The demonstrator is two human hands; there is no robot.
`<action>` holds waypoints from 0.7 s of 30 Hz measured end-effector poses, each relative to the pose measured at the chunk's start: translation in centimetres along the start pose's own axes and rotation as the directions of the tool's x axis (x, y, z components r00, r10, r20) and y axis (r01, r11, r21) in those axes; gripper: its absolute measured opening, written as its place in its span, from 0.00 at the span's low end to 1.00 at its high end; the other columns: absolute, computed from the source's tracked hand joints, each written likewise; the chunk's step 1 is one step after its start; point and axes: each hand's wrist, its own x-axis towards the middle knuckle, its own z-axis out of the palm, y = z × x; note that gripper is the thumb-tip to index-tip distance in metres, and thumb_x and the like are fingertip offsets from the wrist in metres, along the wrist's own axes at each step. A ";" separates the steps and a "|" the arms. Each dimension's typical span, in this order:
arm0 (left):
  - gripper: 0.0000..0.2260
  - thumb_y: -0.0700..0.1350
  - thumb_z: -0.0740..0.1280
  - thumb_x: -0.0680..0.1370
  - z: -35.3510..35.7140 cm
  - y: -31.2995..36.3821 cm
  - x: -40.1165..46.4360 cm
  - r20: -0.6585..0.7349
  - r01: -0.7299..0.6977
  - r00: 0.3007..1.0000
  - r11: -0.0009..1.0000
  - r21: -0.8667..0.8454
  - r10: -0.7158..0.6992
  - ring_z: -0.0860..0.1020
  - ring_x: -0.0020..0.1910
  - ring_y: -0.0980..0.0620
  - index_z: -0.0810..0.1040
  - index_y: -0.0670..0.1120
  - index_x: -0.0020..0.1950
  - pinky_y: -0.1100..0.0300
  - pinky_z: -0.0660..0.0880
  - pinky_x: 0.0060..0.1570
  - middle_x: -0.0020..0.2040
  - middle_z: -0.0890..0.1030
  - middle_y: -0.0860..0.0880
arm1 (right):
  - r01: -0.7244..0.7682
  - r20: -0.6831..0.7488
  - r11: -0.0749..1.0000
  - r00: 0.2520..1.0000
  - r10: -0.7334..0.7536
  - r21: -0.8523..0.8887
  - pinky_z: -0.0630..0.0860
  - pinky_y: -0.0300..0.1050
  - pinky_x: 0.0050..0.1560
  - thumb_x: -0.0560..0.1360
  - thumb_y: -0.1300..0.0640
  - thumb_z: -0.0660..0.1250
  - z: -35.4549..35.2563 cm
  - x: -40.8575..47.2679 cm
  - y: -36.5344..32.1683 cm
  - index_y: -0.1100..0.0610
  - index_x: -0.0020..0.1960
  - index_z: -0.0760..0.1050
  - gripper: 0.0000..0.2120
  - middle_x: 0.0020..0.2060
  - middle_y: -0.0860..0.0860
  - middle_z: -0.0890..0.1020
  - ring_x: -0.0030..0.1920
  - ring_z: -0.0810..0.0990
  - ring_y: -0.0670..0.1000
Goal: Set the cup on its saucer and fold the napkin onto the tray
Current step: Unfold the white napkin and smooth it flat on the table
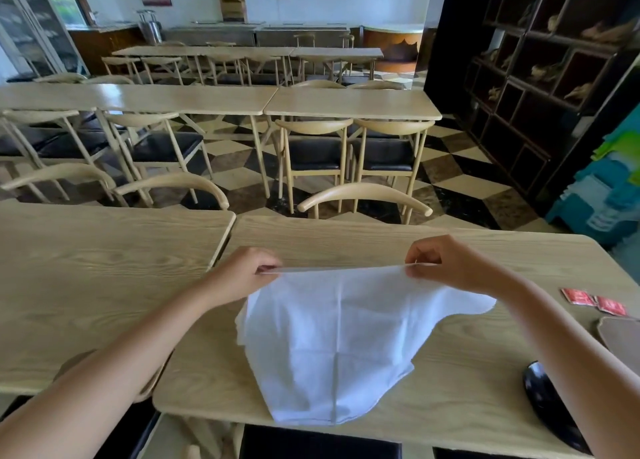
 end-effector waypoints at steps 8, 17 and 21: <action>0.06 0.49 0.69 0.74 -3.5 -0.2 1.2 0.522 0.145 0.838 0.988 0.060 -0.155 0.71 0.31 0.54 0.83 0.52 0.38 0.59 0.66 0.33 0.32 0.77 0.52 | -0.073 0.298 0.981 0.946 0.125 -0.180 0.69 0.27 0.36 0.72 0.54 0.69 -2.1 -0.3 0.9 0.45 0.35 0.78 0.08 0.30 0.41 0.81 0.31 0.75 0.36; 0.06 0.41 0.64 0.74 -6.6 0.0 11.2 -0.201 0.262 0.957 0.922 0.286 -0.209 0.78 0.39 0.48 0.78 0.48 0.38 0.57 0.72 0.37 0.40 0.81 0.46 | -0.342 -0.498 0.877 0.855 0.142 -0.337 0.69 0.52 0.58 0.75 0.58 0.63 -4.3 6.8 2.7 0.57 0.51 0.80 0.09 0.49 0.54 0.83 0.52 0.78 0.57; 0.09 0.36 0.60 0.75 -11.1 2.5 12.9 -0.497 0.110 0.866 0.947 0.302 0.058 0.77 0.43 0.43 0.80 0.39 0.45 0.56 0.69 0.39 0.41 0.81 0.41 | -0.322 -0.712 0.858 0.699 -0.071 -0.401 0.65 0.52 0.59 0.75 0.60 0.61 -9.2 8.1 0.6 0.56 0.51 0.80 0.11 0.49 0.55 0.82 0.52 0.76 0.59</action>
